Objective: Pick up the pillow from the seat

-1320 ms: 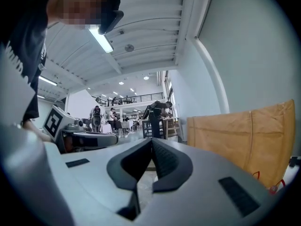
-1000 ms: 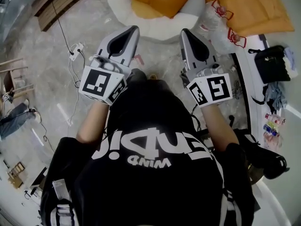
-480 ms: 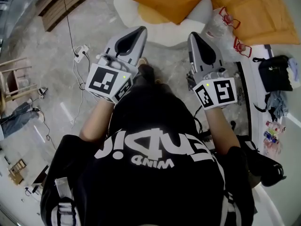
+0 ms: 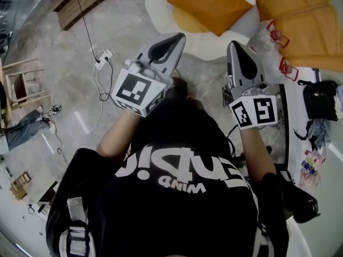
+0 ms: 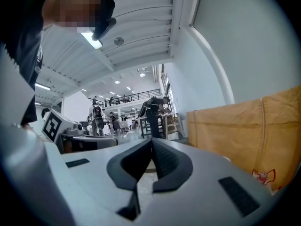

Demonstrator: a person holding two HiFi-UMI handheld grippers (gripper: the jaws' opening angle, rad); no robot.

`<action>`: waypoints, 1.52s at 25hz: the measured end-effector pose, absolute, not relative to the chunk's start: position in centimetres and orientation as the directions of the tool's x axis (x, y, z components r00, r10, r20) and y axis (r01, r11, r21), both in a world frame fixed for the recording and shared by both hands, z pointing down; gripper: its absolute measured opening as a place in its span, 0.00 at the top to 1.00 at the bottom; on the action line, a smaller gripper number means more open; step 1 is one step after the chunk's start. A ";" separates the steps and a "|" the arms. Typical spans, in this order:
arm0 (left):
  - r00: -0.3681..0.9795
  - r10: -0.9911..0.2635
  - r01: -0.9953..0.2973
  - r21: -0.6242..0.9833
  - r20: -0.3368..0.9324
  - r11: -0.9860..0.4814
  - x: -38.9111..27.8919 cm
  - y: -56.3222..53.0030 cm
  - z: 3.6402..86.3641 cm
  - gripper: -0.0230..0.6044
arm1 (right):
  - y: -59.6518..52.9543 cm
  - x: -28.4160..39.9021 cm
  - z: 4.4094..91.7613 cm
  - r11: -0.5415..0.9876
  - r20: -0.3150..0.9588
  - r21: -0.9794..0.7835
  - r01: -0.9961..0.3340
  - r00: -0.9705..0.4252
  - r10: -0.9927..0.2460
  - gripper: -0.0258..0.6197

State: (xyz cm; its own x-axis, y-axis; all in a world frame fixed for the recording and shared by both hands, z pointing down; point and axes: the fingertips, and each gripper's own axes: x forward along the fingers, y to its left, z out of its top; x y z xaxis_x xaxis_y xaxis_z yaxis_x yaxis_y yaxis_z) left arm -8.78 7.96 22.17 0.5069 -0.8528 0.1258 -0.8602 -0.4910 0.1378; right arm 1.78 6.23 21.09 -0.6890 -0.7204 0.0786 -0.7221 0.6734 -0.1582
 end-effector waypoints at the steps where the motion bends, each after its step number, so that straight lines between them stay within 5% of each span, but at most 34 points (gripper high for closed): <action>1: 0.509 -0.851 -0.859 0.138 0.127 -0.493 -9.0 7.4 22.2 0.95 | 5.7 1.6 21.1 0.670 0.078 -0.159 -0.726 -0.685 -0.724 0.93; 21: 0.614 -0.782 -0.786 0.161 0.102 -0.596 -10.6 -1.5 21.4 0.95 | -1.7 0.9 19.6 0.557 0.066 -0.138 -0.819 -0.569 -0.820 0.93; 38: 0.632 -0.762 -0.774 0.157 0.143 -0.613 -2.8 -13.5 22.1 0.95 | -13.9 7.4 20.0 0.559 0.045 -0.192 -0.807 -0.576 -0.816 0.93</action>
State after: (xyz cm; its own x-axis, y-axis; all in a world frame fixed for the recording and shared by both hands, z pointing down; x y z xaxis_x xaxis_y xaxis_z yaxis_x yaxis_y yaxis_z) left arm -2.76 -13.46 22.14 0.6321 -0.7616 0.1429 -0.7742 -0.6130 0.1574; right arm 7.39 -13.87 19.97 -0.5758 -0.8164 0.0446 -0.8069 0.5586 -0.1920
